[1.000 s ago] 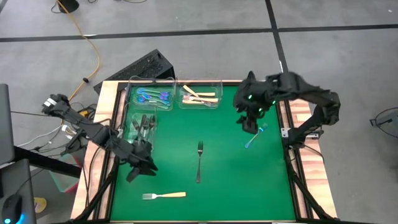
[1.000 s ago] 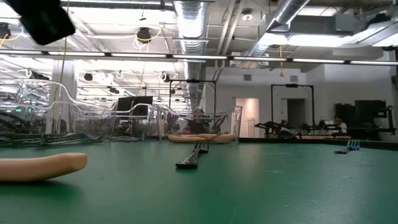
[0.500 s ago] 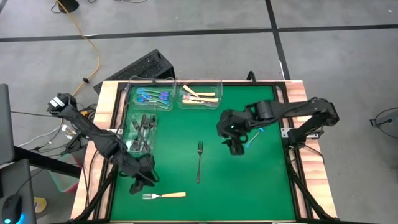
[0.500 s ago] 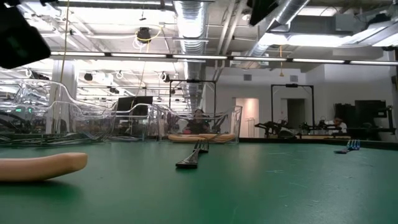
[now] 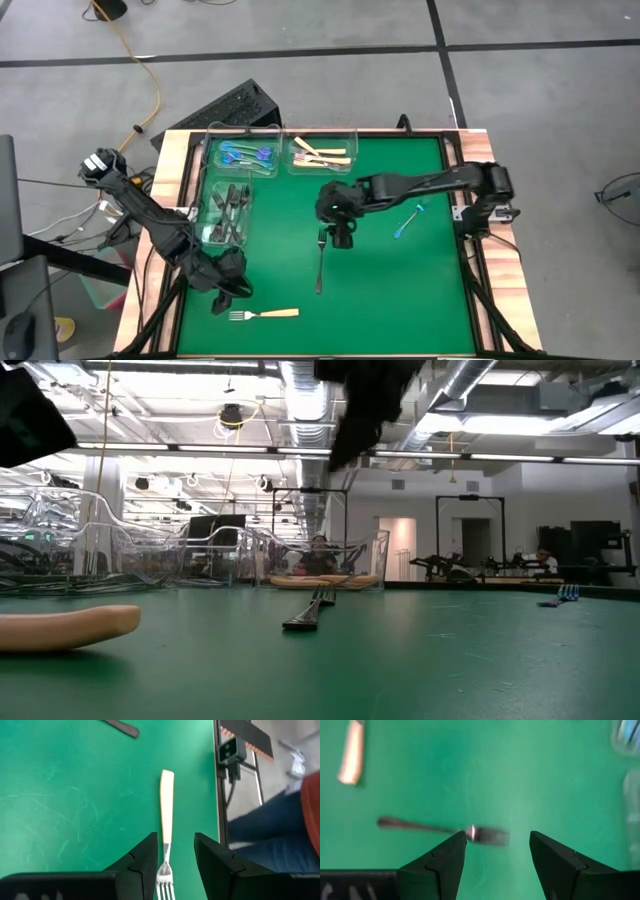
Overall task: Sort silverware by color (type)
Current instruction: Put the black fork into the middle left transparent bin
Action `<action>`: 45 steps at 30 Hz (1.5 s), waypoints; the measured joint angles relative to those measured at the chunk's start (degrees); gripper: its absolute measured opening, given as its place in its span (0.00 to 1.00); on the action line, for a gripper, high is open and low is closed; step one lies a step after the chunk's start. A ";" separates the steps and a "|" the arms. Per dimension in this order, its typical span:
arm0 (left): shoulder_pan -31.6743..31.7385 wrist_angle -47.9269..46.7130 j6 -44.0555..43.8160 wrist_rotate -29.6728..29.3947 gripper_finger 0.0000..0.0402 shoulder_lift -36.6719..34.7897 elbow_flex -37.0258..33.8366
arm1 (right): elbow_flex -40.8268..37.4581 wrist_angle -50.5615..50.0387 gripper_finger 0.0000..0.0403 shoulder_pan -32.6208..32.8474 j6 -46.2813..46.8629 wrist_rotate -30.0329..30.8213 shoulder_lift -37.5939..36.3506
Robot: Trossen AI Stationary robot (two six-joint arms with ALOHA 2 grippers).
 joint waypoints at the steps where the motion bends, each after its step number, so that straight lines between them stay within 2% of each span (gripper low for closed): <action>1: -0.42 0.12 -0.63 -1.15 0.28 0.00 0.00 | 0.00 0.33 0.59 -0.26 0.90 -0.02 1.62; 10: -3.64 0.42 -5.38 -7.15 0.28 0.00 0.02 | -0.01 2.27 0.59 -1.06 4.19 -0.10 12.59; 16: -4.61 0.15 -5.68 -10.38 0.28 0.00 0.02 | 0.02 4.26 0.59 -1.44 4.32 -0.03 15.96; 24: -4.59 -0.54 -5.68 -10.97 0.28 0.00 0.02 | 0.00 4.72 0.59 -4.96 4.28 -0.73 15.99; 29: -4.57 -0.87 -5.26 -11.36 0.28 0.00 0.02 | -1.57 7.37 0.59 -7.51 3.71 -7.97 15.95; 34: -4.57 -1.29 -5.26 -11.44 0.28 0.00 0.02 | -2.42 8.20 0.58 -7.84 1.96 -11.11 15.95; 41: -4.57 -1.81 -5.24 -11.84 0.28 0.00 0.02 | -6.08 10.07 0.54 -7.71 0.26 -10.88 15.97; 45: -4.57 -1.99 -4.61 -12.33 0.28 0.00 0.00 | -6.23 9.02 0.48 -8.20 0.92 -9.54 15.97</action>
